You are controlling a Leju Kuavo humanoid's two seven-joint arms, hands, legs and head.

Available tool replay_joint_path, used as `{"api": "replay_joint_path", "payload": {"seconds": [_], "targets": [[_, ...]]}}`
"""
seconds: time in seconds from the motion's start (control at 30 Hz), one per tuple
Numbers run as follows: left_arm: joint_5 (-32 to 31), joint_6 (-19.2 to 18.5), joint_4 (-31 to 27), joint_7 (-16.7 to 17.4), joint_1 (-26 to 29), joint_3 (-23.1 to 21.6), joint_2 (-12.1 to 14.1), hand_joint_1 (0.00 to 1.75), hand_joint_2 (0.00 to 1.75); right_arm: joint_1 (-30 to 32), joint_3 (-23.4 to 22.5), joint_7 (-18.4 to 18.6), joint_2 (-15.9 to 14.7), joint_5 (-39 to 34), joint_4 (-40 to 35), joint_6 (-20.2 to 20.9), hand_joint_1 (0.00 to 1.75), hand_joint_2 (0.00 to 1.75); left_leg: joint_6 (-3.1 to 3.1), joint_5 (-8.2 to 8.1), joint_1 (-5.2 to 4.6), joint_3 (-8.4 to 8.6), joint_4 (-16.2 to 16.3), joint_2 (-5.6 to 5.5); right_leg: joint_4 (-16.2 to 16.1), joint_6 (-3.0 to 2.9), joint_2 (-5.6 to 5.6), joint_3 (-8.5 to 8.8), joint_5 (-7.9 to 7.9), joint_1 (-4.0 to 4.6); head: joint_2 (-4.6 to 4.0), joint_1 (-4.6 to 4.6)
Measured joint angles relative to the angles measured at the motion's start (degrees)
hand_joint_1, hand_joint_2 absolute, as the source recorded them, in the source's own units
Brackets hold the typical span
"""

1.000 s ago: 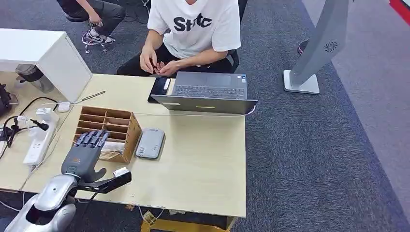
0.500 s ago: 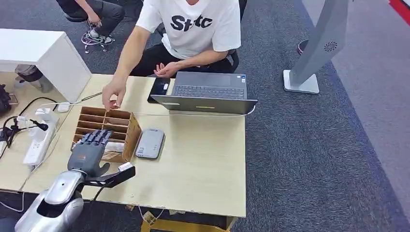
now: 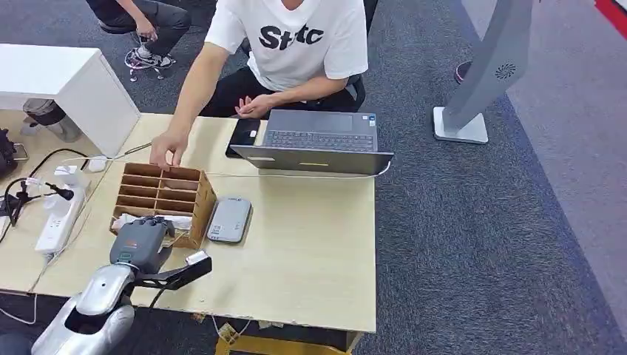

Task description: Pass the card to the sensor for recognition and then transmit it.

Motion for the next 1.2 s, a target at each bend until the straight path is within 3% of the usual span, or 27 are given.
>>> {"api": "replay_joint_path", "payload": {"seconds": [0.1,0.57,0.8,1.03,1.2], "targets": [[-0.02,0.35,0.0,-0.02,-0.38,0.02,0.0,1.47,1.75,-0.01,0.0,-0.04,0.0,0.0,0.0,0.0,0.0,1.75,0.0,0.0,0.0,0.0,0.0,-0.01,0.0,0.0,0.0,0.01,0.0,0.0,0.0,0.0],[-0.39,2.41,0.07,-0.35,-0.93,0.0,-0.57,1.75,1.75,0.0,0.0,-0.28,0.0,0.22,0.0,0.0,0.0,1.75,0.0,-0.01,0.0,0.0,0.0,0.01,0.0,0.0,0.03,0.0,0.0,0.0,0.0,0.0],[0.26,5.9,-0.67,-1.57,-0.91,0.24,-0.55,1.75,1.75,0.02,0.0,-0.52,0.0,0.22,0.0,0.0,0.0,1.75,0.0,0.0,0.0,0.0,0.0,0.0,0.01,0.0,0.02,0.0,0.0,0.0,0.0,0.0],[3.28,11.22,-6.45,-4.24,-0.35,3.37,-0.55,1.75,1.75,0.07,0.0,-0.79,0.0,0.22,0.0,-0.04,0.0,1.75,0.0,0.0,0.0,-0.01,0.0,-0.01,0.01,0.0,0.01,0.01,0.0,0.0,0.0,0.0],[5.6,11.58,-9.84,-5.05,-0.16,6.32,-0.55,1.75,1.75,0.07,0.0,-0.83,0.0,0.59,0.0,-0.09,0.0,1.75,0.0,0.0,0.0,-0.01,0.0,-0.01,0.01,0.0,0.0,0.0,0.0,0.0,0.0,0.0]]}}
